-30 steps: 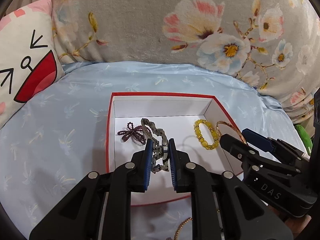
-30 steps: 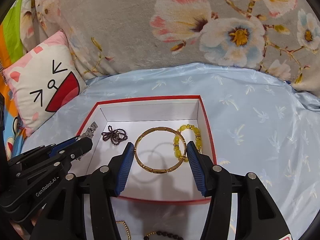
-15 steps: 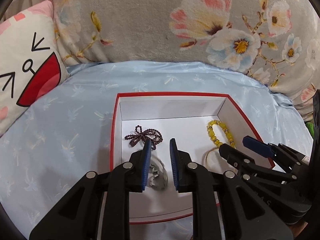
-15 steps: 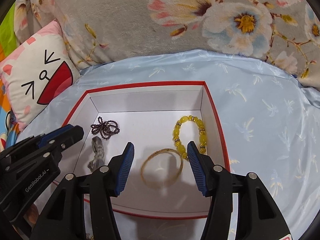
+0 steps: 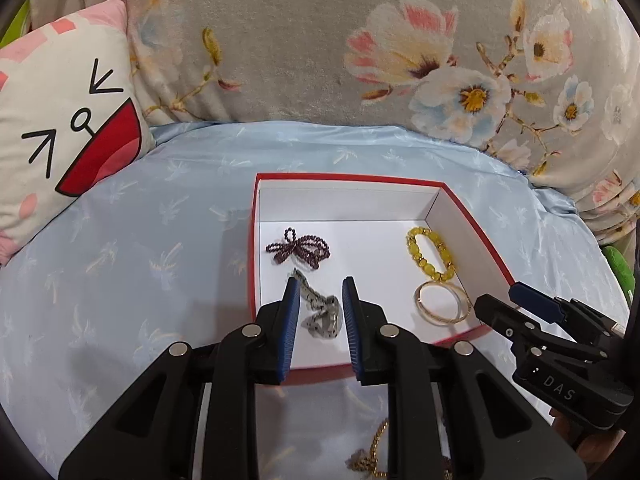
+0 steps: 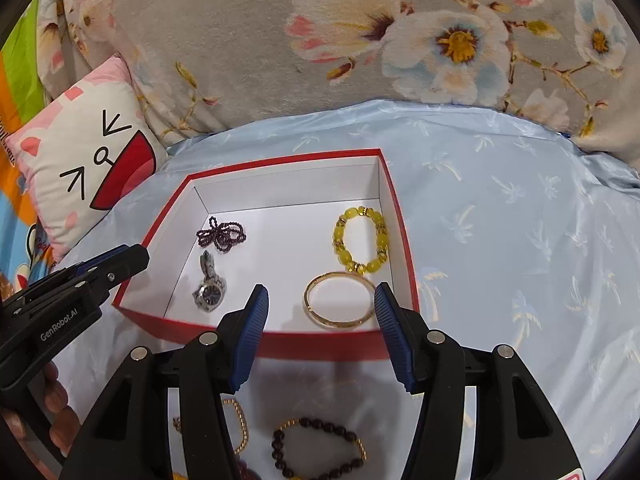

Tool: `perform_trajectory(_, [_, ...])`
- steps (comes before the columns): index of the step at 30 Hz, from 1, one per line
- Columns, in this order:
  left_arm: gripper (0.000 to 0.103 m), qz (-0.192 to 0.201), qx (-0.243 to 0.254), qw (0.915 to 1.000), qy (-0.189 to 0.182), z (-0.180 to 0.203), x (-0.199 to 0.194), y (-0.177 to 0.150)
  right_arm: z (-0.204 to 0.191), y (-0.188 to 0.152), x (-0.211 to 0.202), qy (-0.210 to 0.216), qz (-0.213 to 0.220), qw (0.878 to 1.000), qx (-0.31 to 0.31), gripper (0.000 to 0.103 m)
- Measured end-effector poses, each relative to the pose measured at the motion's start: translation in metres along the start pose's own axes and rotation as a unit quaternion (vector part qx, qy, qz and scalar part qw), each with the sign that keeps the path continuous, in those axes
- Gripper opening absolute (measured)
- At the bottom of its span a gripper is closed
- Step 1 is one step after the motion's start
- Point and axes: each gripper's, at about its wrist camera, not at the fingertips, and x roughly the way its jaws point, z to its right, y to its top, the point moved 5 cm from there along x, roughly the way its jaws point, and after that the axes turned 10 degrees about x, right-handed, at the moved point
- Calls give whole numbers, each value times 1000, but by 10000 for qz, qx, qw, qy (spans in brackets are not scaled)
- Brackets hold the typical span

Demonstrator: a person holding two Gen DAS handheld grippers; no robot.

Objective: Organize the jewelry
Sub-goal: 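Open the left gripper to drop the watch while the right gripper releases the bangle into the box, then move both grippers back, left gripper approaching the orange-yellow bead bracelet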

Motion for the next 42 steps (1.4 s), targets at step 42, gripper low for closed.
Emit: perform_trajectory(42, [30, -792, 138, 9954, -512, 40, -66, -140, 10, -136, -72, -121, -569, 9983, 33, 54])
